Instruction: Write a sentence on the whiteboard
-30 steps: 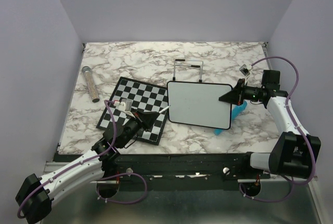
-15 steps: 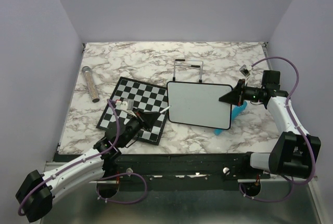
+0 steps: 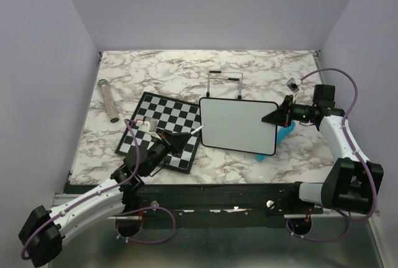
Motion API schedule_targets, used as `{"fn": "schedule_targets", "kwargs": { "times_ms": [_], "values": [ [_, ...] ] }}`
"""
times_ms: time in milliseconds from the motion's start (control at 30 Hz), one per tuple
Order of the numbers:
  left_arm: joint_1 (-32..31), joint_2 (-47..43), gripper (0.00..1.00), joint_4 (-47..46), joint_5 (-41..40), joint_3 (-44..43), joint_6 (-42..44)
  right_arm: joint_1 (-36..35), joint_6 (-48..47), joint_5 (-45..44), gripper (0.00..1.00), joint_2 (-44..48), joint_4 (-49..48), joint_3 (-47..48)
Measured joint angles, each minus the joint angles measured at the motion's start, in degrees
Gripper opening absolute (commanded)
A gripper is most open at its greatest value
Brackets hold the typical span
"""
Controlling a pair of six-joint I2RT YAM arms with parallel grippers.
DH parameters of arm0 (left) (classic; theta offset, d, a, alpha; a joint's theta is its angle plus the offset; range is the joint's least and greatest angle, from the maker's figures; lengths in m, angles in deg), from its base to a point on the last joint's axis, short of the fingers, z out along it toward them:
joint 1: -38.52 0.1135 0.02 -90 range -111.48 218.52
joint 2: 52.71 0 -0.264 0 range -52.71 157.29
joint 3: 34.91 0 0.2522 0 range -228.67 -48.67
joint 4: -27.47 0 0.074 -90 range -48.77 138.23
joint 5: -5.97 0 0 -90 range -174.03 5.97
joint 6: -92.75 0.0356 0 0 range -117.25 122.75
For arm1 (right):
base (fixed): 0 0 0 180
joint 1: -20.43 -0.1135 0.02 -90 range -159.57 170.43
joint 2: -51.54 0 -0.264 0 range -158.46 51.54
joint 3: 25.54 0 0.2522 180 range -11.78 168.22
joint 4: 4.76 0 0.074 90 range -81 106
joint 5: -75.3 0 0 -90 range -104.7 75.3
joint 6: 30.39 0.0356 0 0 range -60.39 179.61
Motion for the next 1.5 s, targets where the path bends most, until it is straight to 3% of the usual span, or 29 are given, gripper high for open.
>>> {"fn": "schedule_targets", "kwargs": {
  "times_ms": [567, 1033, 1500],
  "values": [
    [0.0, 0.0, 0.0, -1.9, 0.0, 0.8, -0.2, 0.0, -0.8, 0.2, 0.0, 0.5, 0.4, 0.0],
    [2.5, 6.6, 0.0, -8.9, 2.4, 1.0, -2.5, 0.0, -0.8, 0.1, 0.0, 0.5, 0.4, 0.0],
    [7.1, 1.9, 0.0, -9.4, 5.3, 1.9, -5.3, 0.0, -0.7, 0.1, 0.01, 0.5, 0.4, 0.0]
  ]
}}
